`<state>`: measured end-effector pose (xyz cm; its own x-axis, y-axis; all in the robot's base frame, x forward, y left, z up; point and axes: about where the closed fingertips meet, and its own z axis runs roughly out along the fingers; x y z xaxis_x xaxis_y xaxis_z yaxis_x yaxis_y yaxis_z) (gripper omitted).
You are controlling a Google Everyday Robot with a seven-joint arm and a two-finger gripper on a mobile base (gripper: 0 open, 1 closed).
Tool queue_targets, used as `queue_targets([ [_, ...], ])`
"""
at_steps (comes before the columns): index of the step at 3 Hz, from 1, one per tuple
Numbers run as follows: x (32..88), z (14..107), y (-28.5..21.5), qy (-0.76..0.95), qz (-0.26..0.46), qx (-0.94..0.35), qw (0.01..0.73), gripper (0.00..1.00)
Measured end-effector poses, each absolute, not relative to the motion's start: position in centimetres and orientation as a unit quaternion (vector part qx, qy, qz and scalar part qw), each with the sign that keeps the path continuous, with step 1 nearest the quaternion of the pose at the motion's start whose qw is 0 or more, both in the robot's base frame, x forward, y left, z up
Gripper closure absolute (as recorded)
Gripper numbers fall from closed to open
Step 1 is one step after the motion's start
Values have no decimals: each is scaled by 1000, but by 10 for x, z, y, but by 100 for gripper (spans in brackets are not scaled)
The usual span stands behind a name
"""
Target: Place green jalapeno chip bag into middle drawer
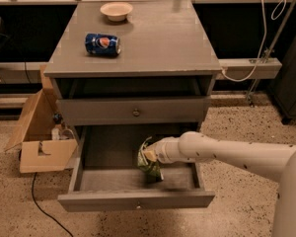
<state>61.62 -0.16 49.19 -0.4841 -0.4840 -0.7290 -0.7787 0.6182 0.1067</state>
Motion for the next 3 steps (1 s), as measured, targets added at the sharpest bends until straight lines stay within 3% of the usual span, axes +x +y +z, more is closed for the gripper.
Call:
queue_targets([
  [3, 616, 492, -2, 833, 218, -379, 338, 29],
])
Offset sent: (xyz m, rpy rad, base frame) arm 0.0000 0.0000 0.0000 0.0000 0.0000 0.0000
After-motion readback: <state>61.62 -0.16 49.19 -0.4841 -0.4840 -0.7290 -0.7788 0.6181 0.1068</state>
